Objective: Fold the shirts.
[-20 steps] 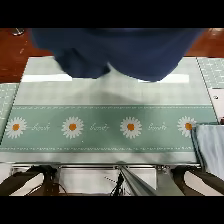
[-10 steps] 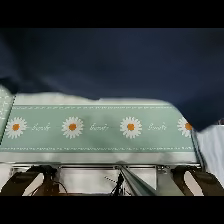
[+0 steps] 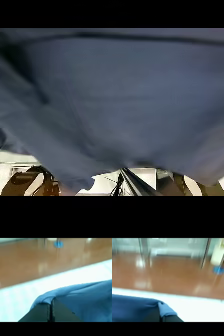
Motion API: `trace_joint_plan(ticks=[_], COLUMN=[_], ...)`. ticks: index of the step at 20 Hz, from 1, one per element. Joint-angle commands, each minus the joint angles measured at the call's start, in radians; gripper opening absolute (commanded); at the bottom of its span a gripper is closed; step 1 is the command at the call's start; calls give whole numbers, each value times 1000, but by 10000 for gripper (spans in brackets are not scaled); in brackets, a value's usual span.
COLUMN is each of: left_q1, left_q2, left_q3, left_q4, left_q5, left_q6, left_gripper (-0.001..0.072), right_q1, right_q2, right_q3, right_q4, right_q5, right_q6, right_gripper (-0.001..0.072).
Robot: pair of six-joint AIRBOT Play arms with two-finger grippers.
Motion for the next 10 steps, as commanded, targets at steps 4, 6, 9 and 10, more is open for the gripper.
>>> trace_joint_plan(ticks=[4, 6, 9, 10], left_q1=[0, 0, 0, 0], left_q2=[-81, -158, -324, -373], left_q3=[-531, -640, -656, -656], left_q4=[2, 2, -63, -106], left_q5=[209, 355, 515, 572], left_q6=[52, 52, 52, 52], left_gripper=[16, 17, 17, 16], right_q1=[1, 1, 1, 1], right_q2=[-23, -95, -305, -393], right_q3=[-586, -746, -772, -756], right_q4=[33, 35, 114, 180], right_q5=[-177, -321, -476, -522], right_q6=[-47, -53, -74, -97], right_gripper=[20, 20, 20, 20])
